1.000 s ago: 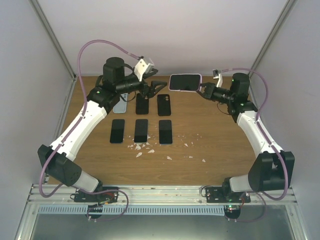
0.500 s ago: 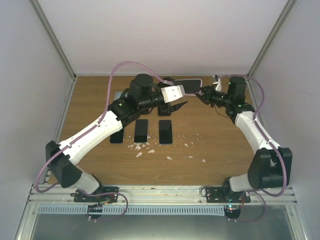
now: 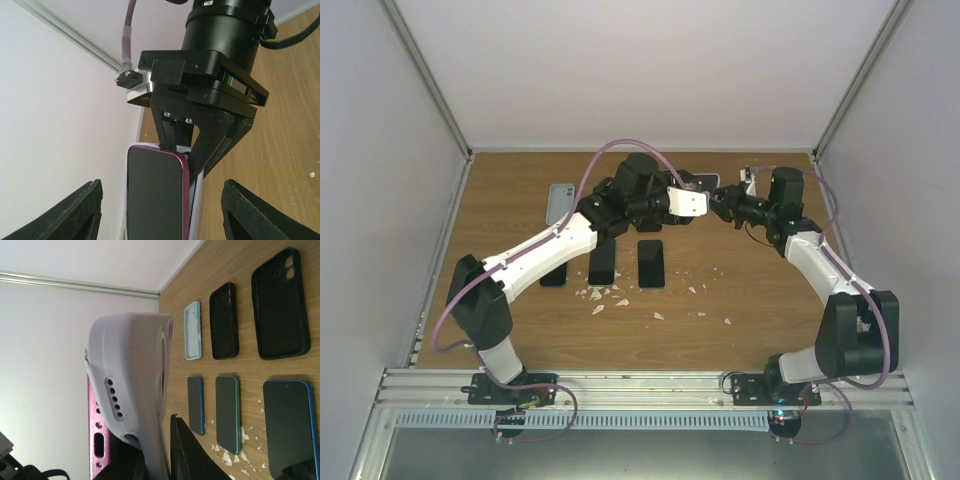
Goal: Take the phone out of the phone case
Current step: Remove the phone case from the phone.
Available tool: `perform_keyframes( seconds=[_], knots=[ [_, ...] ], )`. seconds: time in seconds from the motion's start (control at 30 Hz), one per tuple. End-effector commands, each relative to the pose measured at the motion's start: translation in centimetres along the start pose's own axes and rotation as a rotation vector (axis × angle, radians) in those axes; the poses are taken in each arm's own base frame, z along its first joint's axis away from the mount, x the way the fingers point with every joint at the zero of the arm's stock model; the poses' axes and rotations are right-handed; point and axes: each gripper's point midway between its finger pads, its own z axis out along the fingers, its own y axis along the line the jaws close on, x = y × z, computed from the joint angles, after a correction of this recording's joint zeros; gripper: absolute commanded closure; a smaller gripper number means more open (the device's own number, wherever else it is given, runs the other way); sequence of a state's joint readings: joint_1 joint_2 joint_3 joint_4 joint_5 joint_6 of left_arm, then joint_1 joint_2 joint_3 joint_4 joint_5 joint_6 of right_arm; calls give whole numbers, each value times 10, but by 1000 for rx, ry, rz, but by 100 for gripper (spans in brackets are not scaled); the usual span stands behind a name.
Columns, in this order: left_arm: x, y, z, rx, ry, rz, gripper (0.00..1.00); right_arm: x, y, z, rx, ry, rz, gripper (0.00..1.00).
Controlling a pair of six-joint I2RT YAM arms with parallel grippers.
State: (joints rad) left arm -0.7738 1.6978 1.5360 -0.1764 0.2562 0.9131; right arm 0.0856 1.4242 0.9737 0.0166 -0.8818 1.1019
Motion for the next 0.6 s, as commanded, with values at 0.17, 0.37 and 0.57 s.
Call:
perform_keyframes(
  seconds=[0.17, 0.37, 0.57],
  knots=[
    [-2, 15, 14, -66, 13, 77, 42, 6, 29, 0, -106, 19, -32, 99],
    [10, 13, 24, -63, 61, 73, 48, 8, 30, 0, -114, 27, -21, 99],
    [23, 10, 30, -63, 107, 92, 50, 11, 32, -2, -126, 31, -14, 99]
  ],
)
